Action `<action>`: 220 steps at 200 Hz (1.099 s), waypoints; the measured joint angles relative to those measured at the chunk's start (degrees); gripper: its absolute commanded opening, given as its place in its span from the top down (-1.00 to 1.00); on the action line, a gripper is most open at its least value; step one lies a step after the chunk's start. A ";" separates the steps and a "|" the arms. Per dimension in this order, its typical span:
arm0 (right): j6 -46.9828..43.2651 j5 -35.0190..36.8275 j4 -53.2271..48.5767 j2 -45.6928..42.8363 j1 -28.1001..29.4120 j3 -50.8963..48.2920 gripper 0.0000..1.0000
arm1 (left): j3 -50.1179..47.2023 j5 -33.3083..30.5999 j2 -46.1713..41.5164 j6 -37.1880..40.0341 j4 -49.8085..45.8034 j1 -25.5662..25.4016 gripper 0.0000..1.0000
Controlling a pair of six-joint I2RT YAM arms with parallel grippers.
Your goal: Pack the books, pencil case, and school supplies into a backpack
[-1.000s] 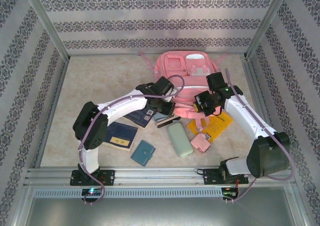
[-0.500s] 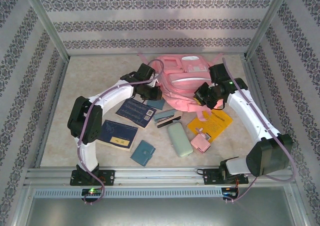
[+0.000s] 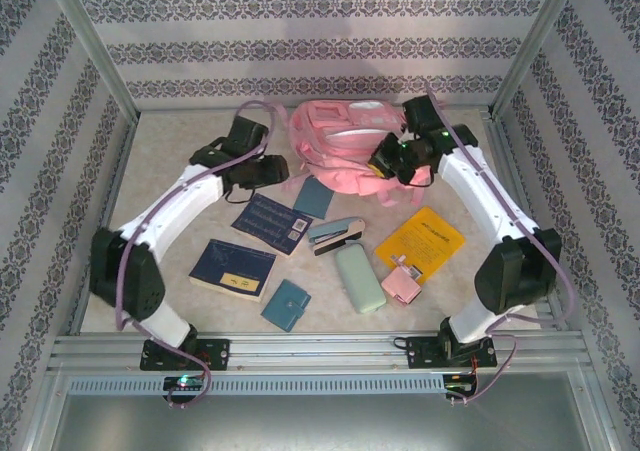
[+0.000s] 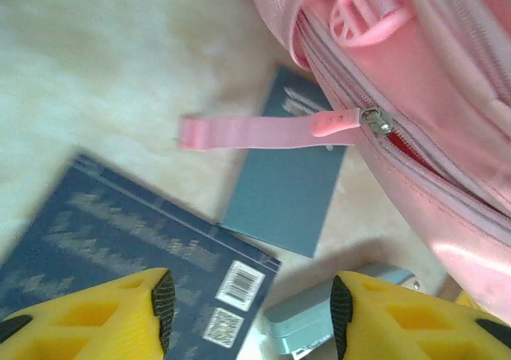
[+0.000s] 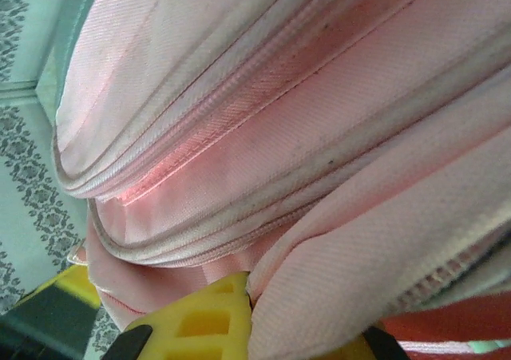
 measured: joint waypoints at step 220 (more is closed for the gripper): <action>-28.33 13.27 -6.10 16.17 15.04 15.87 -0.22 | -10.01 -2.60 -14.56 0.79 -10.69 1.86 -0.20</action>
